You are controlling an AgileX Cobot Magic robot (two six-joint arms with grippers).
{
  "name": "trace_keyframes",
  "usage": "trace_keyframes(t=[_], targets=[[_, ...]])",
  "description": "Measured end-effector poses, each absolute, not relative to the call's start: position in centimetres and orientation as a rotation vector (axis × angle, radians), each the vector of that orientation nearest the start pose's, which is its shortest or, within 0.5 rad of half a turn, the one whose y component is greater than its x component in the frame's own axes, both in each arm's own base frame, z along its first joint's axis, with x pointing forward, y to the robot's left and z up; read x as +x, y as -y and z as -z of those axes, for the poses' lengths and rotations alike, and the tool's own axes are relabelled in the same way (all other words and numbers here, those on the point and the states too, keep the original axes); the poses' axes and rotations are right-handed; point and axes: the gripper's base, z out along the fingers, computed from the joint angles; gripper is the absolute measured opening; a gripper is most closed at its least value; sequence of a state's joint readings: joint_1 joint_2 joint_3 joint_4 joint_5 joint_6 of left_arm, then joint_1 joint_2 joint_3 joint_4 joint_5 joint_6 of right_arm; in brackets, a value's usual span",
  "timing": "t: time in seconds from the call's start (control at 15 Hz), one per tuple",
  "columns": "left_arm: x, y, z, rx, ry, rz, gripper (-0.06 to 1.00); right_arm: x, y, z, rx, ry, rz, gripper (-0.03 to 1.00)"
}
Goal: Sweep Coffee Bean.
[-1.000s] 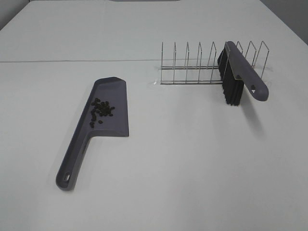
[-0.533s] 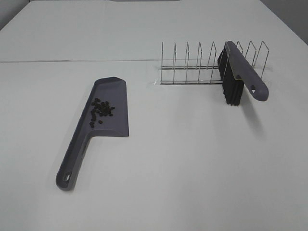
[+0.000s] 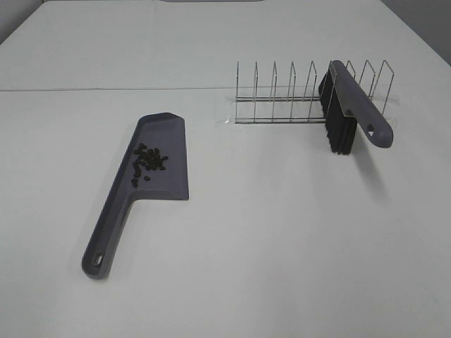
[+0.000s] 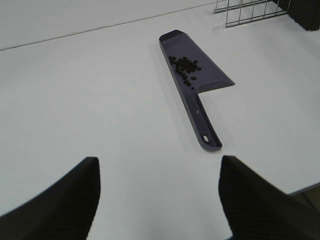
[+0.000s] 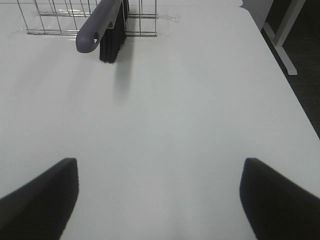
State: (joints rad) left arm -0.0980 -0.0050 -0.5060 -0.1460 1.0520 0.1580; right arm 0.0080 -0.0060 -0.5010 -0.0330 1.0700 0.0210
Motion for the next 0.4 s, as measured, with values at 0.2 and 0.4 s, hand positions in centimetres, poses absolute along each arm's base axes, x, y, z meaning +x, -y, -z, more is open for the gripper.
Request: trace_keyframes(t=[0.2,0.4], targets=[[-0.76,1.08,-28.03,0.265,-2.001,0.136,0.65,-0.63,0.27,-27.68,0.015,-2.046,0.021,0.83],[-0.76,1.08,-28.03,0.265,-2.001,0.136,0.65,-0.63,0.27,-27.68,0.015,-2.046,0.021,0.83]])
